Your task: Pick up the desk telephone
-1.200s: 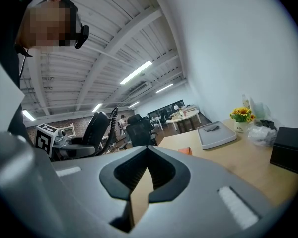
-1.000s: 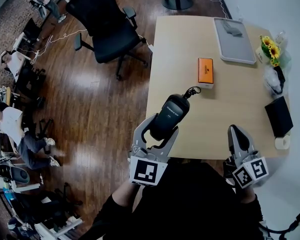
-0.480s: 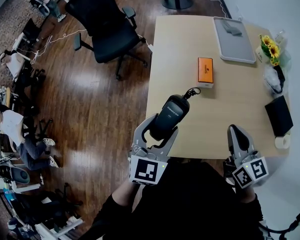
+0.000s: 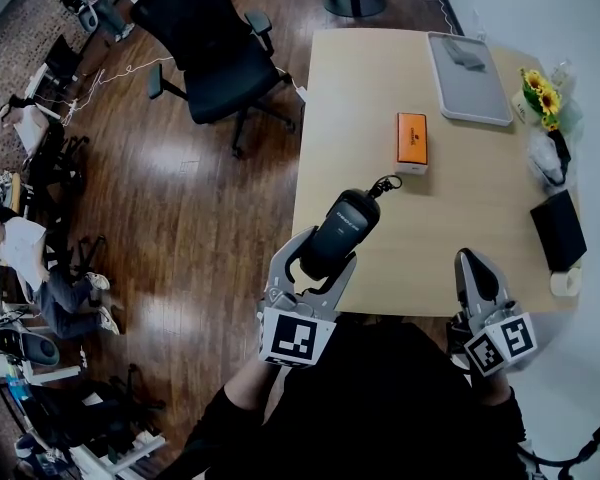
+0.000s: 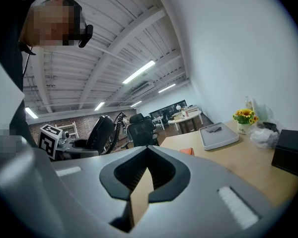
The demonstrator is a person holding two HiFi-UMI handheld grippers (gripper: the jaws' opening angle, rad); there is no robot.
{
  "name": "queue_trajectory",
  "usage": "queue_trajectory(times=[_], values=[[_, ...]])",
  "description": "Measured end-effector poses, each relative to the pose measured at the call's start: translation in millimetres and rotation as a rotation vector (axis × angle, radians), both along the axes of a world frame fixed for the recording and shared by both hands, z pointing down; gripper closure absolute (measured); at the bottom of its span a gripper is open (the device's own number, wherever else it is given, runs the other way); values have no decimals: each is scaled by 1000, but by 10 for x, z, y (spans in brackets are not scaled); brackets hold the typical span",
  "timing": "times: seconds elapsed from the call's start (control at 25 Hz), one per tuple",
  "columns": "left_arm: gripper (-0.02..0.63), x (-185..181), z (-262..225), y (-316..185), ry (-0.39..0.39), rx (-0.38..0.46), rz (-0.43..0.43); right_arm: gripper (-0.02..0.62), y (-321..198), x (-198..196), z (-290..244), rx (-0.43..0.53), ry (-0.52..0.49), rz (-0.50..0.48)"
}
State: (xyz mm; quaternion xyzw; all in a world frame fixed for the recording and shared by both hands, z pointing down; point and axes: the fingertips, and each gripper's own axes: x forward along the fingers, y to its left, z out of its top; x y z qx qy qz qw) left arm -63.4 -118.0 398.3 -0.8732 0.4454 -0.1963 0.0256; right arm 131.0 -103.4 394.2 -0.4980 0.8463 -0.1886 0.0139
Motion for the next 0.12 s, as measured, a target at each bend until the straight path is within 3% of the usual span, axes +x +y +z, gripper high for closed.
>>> queue_trajectory(times=[0.12], values=[[345, -9, 25, -5, -2, -4, 1, 595, 0, -5, 0, 0, 0, -1]])
